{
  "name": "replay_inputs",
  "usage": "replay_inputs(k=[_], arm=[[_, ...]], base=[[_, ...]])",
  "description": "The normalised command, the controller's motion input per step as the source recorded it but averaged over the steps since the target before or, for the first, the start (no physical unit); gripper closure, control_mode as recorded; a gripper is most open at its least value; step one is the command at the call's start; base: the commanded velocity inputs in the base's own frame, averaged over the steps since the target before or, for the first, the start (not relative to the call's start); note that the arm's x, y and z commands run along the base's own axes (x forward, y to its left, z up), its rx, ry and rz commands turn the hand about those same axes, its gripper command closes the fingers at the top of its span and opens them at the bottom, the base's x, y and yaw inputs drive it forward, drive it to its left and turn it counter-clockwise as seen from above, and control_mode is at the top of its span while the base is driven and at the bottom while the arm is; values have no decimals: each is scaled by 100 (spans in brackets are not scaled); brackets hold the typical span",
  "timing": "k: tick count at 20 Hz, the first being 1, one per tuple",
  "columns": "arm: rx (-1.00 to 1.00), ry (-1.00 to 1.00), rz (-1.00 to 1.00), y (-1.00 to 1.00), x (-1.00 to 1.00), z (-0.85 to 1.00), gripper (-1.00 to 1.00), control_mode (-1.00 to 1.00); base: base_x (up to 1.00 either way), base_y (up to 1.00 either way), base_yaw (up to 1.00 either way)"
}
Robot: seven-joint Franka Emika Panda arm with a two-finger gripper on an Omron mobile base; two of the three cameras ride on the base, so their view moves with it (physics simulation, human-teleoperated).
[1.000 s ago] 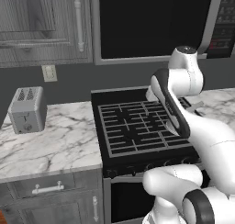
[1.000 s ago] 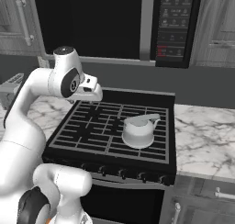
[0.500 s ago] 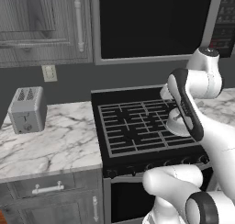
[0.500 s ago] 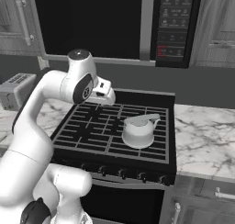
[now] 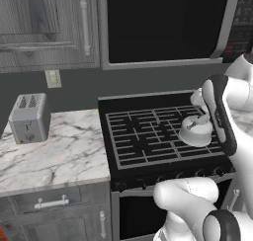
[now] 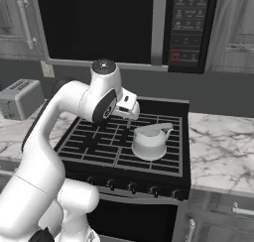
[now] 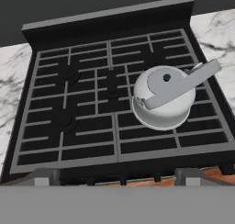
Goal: The kettle is done boiling. Turn off the stove, then wait for 300 timesteps before moving the kettle to the dining table.
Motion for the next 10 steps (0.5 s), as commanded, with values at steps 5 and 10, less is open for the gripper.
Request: replay_inputs(k=[5,10], arm=[[4,-13,-2,-48,-25,7,-100,-100],[2,-15,0,-41,-30,2,-100,-100]], base=[[0,0,0],[0,0,0]])
